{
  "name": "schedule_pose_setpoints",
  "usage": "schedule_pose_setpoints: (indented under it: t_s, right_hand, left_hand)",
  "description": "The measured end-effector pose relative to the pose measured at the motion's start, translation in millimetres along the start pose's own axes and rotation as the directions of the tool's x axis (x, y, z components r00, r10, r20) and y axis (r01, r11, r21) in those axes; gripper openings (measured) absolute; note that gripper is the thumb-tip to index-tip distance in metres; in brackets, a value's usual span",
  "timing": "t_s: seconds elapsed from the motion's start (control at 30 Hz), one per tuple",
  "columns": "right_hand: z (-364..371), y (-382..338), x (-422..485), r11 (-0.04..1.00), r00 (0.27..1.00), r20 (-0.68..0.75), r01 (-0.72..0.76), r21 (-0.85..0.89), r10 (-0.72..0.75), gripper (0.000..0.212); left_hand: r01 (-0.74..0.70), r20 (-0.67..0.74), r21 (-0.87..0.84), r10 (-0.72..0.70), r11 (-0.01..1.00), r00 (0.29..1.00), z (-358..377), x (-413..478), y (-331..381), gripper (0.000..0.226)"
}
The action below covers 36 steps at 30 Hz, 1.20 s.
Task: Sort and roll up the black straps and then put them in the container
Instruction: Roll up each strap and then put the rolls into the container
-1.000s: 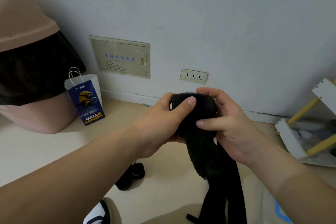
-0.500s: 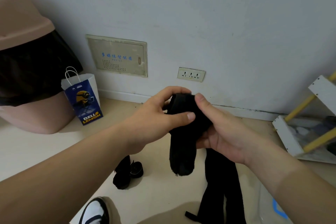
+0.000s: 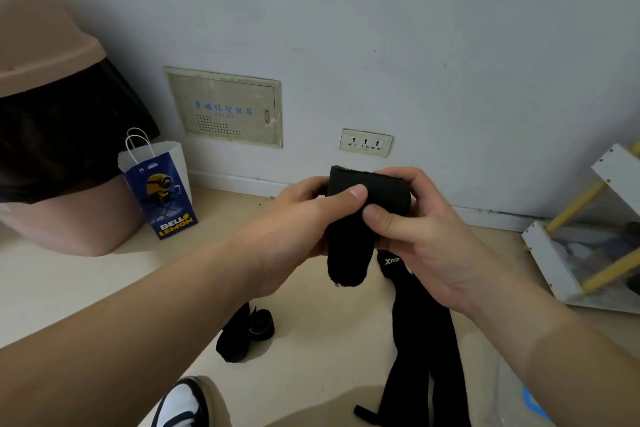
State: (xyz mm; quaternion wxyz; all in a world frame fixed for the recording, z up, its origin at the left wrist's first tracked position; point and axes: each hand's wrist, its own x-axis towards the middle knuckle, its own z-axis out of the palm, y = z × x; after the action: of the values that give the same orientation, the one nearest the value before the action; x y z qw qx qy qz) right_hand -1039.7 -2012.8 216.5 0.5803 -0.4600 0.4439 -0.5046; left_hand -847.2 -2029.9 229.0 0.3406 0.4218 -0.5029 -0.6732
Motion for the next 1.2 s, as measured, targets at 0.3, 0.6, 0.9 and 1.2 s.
schedule_pose_setpoints:
  t_s: [0.3, 0.6, 0.9, 1.2]
  right_hand:
    - [-6.9, -14.7, -0.8, 0.954, 0.938, 0.176, -0.298, -0.033, 0.299, 0.058]
    - [-11.6, -17.9, 2.7, 0.935, 0.929, 0.142, -0.352, 0.051, 0.342, 0.053]
    - [-12.0, -14.7, 1.5, 0.936, 0.954, 0.176, -0.278, 0.218, 0.242, 0.035]
    - [-10.8, 2.3, 8.4, 0.951, 0.970, 0.081, -0.239, 0.197, 0.227, 0.048]
  left_hand:
    - [-0.021, -0.043, 0.144, 0.028, 0.989, 0.999, -0.6, -6.4, 6.4, 0.046]
    - [0.005, -0.194, 0.036, 0.002, 0.999, 0.981, -4.8, -5.1, 6.8, 0.079]
    - [-0.056, -0.114, -0.237, 0.029, 0.970, 0.993, -1.8, 1.6, 0.2, 0.045]
    - [-0.043, -0.311, -0.227, -0.031, 0.973, 0.950, 20.1, 11.6, -19.4, 0.015]
